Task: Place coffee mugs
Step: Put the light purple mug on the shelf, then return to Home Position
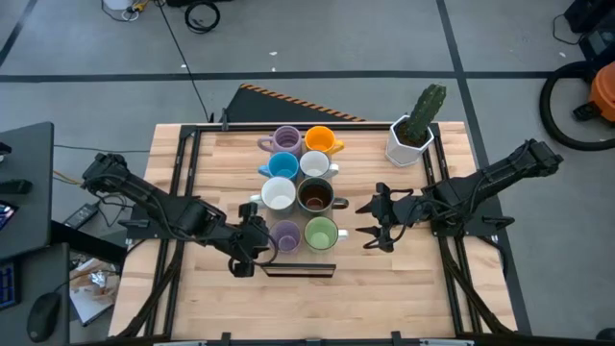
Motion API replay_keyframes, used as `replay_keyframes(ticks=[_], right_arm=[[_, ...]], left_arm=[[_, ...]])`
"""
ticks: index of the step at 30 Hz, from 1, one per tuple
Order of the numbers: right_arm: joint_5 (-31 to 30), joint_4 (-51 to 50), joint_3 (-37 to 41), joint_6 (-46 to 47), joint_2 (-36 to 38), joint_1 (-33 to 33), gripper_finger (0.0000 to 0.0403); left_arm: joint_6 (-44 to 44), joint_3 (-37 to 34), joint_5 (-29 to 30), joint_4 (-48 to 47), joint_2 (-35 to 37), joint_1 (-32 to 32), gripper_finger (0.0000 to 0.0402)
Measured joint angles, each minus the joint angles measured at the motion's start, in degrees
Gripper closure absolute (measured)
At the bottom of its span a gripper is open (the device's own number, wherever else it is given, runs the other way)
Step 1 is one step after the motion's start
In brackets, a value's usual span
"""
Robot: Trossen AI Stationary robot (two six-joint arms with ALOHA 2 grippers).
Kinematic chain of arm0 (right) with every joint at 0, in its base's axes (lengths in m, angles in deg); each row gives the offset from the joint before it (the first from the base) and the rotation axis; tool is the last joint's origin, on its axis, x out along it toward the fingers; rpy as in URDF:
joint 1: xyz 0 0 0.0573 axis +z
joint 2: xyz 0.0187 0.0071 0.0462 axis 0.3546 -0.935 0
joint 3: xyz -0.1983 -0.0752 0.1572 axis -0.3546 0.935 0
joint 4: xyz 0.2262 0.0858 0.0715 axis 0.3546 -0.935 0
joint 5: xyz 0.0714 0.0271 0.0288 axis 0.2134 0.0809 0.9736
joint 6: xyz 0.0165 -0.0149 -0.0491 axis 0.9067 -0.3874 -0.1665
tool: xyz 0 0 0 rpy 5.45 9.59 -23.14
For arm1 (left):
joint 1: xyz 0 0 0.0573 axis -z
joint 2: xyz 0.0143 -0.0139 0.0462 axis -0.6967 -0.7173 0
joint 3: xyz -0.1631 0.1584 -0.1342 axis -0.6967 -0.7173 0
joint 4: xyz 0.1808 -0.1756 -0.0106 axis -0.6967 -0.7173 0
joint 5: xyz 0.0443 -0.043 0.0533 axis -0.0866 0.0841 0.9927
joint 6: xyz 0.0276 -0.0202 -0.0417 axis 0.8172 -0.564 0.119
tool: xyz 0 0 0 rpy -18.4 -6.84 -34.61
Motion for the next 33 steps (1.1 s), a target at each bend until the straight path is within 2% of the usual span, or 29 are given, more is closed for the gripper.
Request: replay_keyframes(ticks=[5,9,18,24,29,33], right_arm=[[0.12,-0.04,0.0,-0.06,0.0,0.02,0.0158],[1.95,-0.06,0.0,-0.41,0.0,0.02,0.0159],[3.41,-0.69,0.0,-3.66,4.24,-0.15,0.0163],[0.08,-1.32,1.29,-4.47,9.15,-0.15,0.0174],[0.26,5.68,7.52,-5.43,13.57,-0.22,0.0177],[0.45,9.89,12.4,-6.14,18.27,-1.0,0.0183]], left_arm=[[-0.3,0.0,0.0,-0.32,0.95,-0.02,0.0211],[-0.77,-0.03,0.38,-1.29,3.3,-0.02,0.0178],[1.89,-2.9,2.44,2.49,10.85,2.22,0.0164],[2.89,-11.15,4.64,11.52,18.0,4.41,0.0163],[3.01,-20.41,8.62,20.0,24.78,6.16,0.0163],[3.26,-27.19,9.04,25.25,30.17,6.35,0.0163]])
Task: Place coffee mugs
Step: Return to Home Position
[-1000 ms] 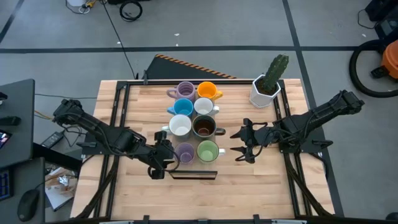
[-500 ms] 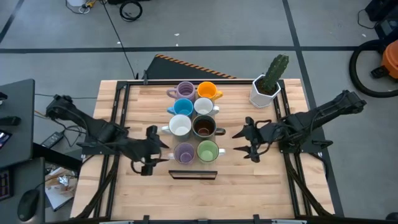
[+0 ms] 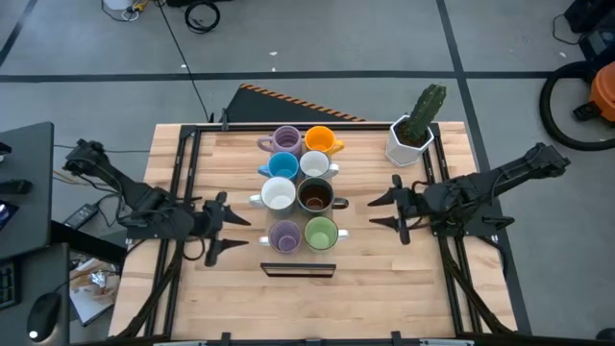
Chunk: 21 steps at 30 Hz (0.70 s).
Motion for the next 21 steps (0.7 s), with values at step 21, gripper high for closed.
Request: replay_keyframes(ticks=[21], right_arm=[[9.93,10.75,15.74,-3.8,27.48,-21.13,0.0333]], left_arm=[[11.56,-34.65,4.79,34.28,33.07,-4.31,0.019]])
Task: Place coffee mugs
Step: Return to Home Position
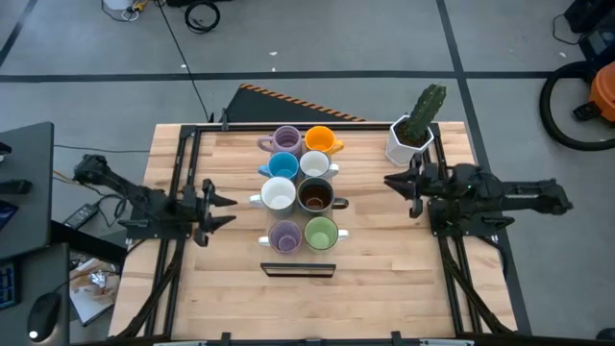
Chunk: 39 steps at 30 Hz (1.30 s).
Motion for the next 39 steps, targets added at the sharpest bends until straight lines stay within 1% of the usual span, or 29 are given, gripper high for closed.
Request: replay_keyframes(ticks=[3,5,8,10,14,16,18,20,22,26,30,39], right_arm=[[6.13,3.66,2.37,-0.59,3.14,-3.49,0.0376],[7.33,4.26,3.67,-0.09,5.0,-5.88,0.0394],[8.37,4.82,5.57,1.27,7.5,-9.2,0.0391],[9.93,5.23,6.62,3.09,8.88,-10.99,0.0391],[12.43,5.7,8.12,6.45,11.15,-13.15,0.0397],[12.55,6.34,8.95,6.72,12.4,-13.46,0.0397],[12.53,9.13,10.04,6.73,13.37,-13.4,0.0392],[11.99,11.26,10.57,7.66,14.04,-13.35,0.0384],[11.41,11.79,10.59,9.88,14.37,-13.35,0.0377],[11.23,11.54,10.63,13.22,14.13,-13.35,0.0373],[11.16,11.53,10.63,11.45,14.13,-13.35,0.0373],[11.02,11.53,10.63,11.82,14.11,-13.35,0.0373]], left_arm=[[-0.12,-3.4,-3.56,1.15,4.71,-2.58,0.0213],[-0.3,-5.07,-4.64,1.56,7.03,-3.95,0.0228],[-0.17,-7.01,-4.75,1.53,9.69,-5.27,0.0248],[-0.07,-7.08,-5.36,0.94,10.92,-5.5,0.0259],[0.34,-7.08,-6.08,0.2,11.42,-5.24,0.0277],[0.64,-7.08,-6.08,0.08,11.45,-5.01,0.0283],[0.58,-7.08,-6.3,0.08,11.42,-4.92,0.0285],[0.65,-7.1,-8.34,0.08,11.42,-4.91,0.0286],[0.85,-7.1,-9.9,-0.29,11.42,-4.89,0.0286],[-0.82,-7.12,-9.93,-1.28,11.27,-4.88,0.0286],[-1.12,-7.12,-9.91,-1.27,11.27,-4.88,0.0285],[-1.16,-7.14,-9.91,-1.27,11.27,-4.88,0.0285]])
